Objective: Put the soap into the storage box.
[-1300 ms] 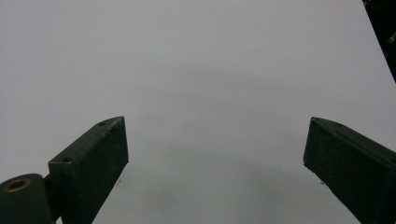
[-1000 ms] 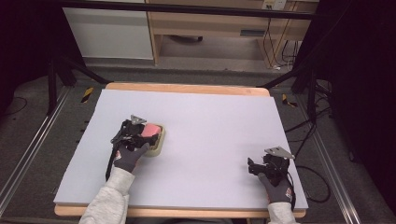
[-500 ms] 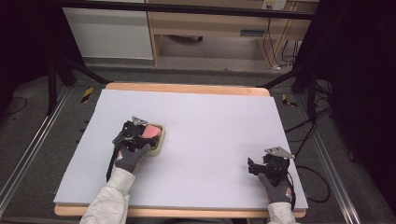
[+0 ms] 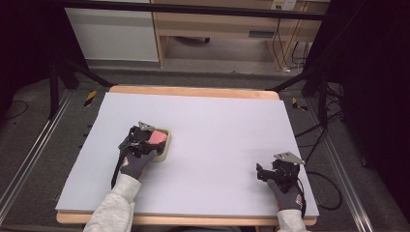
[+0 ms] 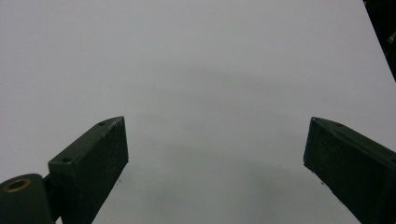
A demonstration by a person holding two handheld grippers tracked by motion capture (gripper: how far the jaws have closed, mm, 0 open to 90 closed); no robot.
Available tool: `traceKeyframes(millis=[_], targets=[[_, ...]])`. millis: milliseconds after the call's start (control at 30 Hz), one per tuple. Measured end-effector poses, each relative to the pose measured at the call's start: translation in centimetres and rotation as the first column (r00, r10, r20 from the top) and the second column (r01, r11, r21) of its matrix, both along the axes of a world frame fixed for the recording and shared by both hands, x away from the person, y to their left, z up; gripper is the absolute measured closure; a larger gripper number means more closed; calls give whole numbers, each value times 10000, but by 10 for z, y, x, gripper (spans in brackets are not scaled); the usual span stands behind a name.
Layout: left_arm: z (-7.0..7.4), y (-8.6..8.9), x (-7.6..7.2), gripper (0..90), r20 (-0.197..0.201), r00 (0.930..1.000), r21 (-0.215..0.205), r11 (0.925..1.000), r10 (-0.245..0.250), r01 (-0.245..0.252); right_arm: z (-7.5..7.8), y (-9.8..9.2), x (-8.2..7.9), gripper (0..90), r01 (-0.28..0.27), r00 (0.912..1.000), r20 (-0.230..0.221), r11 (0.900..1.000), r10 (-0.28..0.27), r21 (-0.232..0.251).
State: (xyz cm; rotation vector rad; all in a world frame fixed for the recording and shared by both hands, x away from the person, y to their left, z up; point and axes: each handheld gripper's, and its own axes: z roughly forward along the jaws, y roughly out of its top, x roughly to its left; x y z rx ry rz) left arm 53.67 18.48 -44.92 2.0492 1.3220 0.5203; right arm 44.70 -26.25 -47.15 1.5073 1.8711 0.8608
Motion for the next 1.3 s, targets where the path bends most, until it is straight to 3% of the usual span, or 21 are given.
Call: traceKeyframes(millis=[467, 633, 967, 1300], targets=[[-1, 1, 1, 368, -28, 10000, 96, 9999, 73, -73, 0, 1, 0, 67, 7, 10000, 2, 10000, -7, 2], [6, 5, -3, 334, 226, 9997, -398, 9992, -45, 54, 0, 1, 0, 67, 20, 10000, -2, 10000, -20, 18], [22, 14, -17, 255, 724, 9970, -606, 9976, -288, 332, 0, 0, 0, 64, 20, 10000, 27, 10000, -20, 35], [26, 37, -42, 223, 1084, 9931, -987, 9935, -458, 566, 1, -1, -1, 61, 138, 9999, -29, 9999, -137, 50]])
